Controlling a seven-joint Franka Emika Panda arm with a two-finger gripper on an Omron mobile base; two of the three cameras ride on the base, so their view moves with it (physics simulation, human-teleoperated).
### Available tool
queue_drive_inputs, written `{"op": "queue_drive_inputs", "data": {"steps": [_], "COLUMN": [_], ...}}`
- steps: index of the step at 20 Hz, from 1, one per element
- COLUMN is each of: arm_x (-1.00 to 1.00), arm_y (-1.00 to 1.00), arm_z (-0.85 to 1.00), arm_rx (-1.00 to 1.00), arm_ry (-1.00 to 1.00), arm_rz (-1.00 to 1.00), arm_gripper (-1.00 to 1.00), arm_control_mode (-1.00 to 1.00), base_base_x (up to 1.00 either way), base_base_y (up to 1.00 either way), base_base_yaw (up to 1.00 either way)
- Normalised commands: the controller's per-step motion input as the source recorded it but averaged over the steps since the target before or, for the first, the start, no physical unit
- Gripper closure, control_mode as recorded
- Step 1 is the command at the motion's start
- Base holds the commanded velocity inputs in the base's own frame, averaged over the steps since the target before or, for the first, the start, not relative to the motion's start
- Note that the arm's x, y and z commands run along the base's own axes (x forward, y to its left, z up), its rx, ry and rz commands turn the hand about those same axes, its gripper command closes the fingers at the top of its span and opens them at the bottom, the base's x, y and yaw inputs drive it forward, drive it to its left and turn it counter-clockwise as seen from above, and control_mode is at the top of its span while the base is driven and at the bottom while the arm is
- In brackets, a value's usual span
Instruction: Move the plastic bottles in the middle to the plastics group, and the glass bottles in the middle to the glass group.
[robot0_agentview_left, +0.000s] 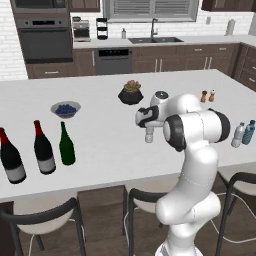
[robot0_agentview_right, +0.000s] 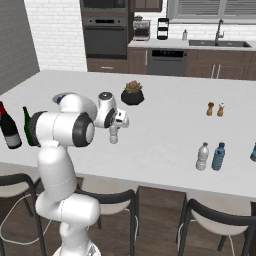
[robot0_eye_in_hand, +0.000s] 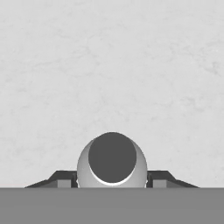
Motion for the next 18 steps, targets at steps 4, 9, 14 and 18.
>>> {"op": "queue_drive_inputs", "data": {"steps": [4, 9, 14, 18], "arm_x": [-0.21, -0.50, -0.66, -0.68], "arm_y": [-0.09, -0.45, -0.81, -0.90], "arm_z": [0.10, 0.35, 0.30, 0.07], "arm_rx": [0.00, 0.00, 0.02, 0.02], "arm_ry": [-0.04, -0.05, 0.00, 0.03], "arm_rz": [0.00, -0.06, -0.26, -0.41], "arm_gripper": [1.00, 1.00, 1.00, 1.00], "arm_control_mode": [-1.00, -1.00, -1.00, -1.00], "base_base_x": [0.00, 0.00, 0.00, 0.00], "base_base_y": [0.00, 0.00, 0.00, 0.00], "base_base_yaw": [0.00, 0.00, 0.00, 0.00]}}
